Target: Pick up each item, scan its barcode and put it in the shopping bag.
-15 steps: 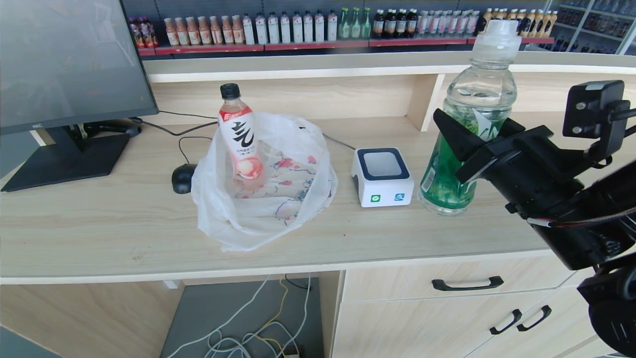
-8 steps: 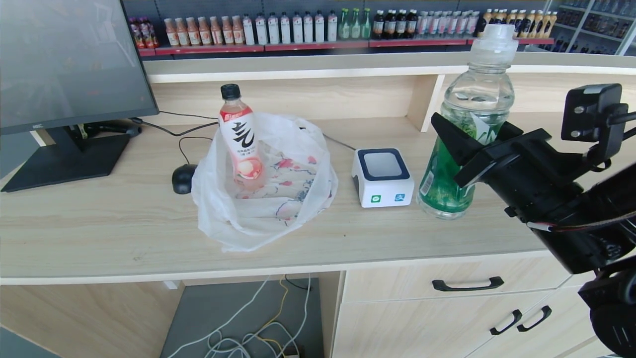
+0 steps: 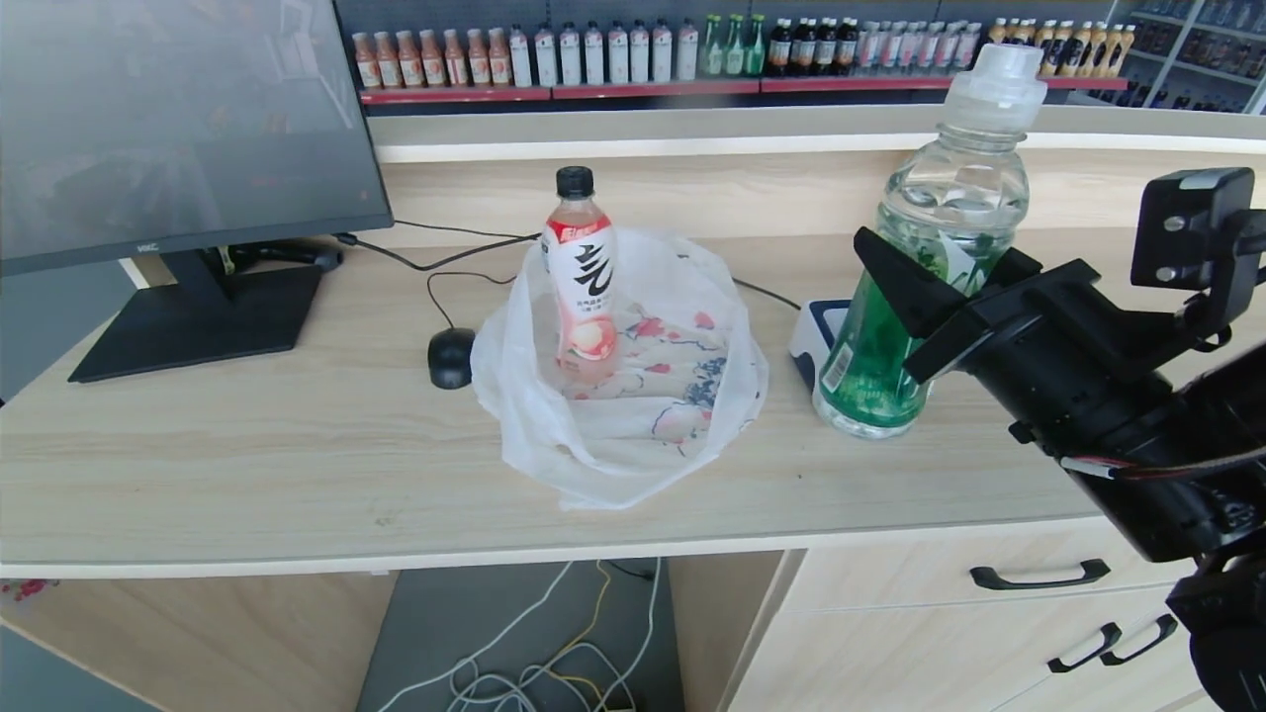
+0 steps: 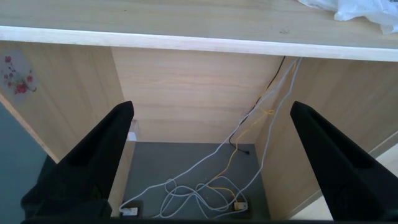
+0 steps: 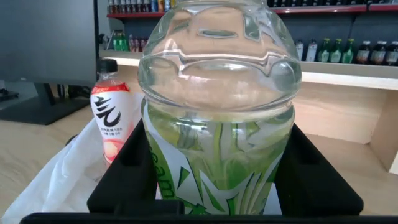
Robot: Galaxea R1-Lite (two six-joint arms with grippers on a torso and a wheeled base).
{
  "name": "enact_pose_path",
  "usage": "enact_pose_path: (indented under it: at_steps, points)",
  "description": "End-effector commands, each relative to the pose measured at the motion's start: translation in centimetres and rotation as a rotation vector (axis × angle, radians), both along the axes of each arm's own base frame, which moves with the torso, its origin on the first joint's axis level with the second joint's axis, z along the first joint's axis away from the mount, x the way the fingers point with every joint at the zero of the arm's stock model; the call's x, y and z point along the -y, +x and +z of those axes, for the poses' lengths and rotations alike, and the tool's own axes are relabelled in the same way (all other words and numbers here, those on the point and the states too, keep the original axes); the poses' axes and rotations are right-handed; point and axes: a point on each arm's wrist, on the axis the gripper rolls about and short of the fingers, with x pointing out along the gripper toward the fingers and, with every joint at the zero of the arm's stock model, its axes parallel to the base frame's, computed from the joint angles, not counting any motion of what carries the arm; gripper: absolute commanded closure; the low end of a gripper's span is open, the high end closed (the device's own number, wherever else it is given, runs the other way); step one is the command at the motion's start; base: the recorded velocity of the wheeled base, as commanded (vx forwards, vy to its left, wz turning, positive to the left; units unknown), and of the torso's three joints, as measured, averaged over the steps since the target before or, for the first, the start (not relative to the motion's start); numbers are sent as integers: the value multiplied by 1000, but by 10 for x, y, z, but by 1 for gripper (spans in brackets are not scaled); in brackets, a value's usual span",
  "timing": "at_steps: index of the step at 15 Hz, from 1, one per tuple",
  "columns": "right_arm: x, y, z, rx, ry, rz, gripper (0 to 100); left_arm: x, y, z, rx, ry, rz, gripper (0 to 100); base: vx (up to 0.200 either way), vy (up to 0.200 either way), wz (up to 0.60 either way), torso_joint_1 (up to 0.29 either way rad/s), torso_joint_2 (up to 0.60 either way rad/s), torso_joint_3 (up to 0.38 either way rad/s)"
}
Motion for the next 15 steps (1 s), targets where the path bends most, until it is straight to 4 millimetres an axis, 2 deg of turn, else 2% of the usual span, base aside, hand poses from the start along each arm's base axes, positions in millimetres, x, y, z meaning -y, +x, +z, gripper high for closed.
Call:
enact_pose_path:
  at_steps: [1,4,10,15]
  points:
    - [0,-1,3,10,5,2,100,0,0,0,-1,1,0,0,0,200,0,-2,2,2]
    - [0,-2,3,12,5,8,100,0,0,0,-1,3,0,0,0,200,0,4,4,2]
    - [-3,-1,3,12,7,16,100,0,0,0,-1,4,0,0,0,0,0,0,0,0]
    - [-14,18,-1,-1,15,23,100,0,0,0,-1,4,0,0,0,0,0,0,0,0]
